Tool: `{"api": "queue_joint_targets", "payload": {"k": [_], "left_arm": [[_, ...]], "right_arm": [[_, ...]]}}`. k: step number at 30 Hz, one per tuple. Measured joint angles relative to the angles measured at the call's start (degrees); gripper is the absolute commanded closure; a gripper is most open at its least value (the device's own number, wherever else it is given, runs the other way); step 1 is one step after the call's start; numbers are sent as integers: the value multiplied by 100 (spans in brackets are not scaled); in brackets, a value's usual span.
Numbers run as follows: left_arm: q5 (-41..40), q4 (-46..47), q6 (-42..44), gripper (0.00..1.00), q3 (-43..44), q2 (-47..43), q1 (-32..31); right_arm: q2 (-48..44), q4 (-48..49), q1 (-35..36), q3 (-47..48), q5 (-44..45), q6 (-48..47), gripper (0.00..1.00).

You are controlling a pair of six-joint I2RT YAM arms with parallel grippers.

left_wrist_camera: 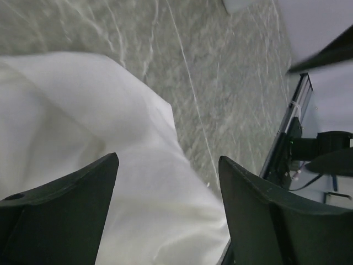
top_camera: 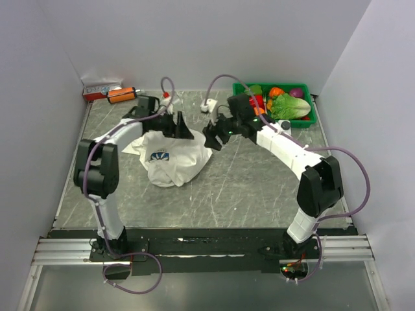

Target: Remove the brooch from the garment

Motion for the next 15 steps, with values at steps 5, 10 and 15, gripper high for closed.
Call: {"api": "queue_joint_targets", "payload": {"k": [5, 10, 15], "left_arm": [[-236, -260, -216, 21, 179, 424, -466], [-671, -498, -221, 21, 234, 350, -529], [-1108, -1038, -24, 26, 232, -197, -223]], "right_arm": [[-398, -17, -732, -50, -151, 501, 14], [-988, -24, -955, -319, -153, 625, 14], [-1174, -24, -883, -667, -188, 723, 14]]}}
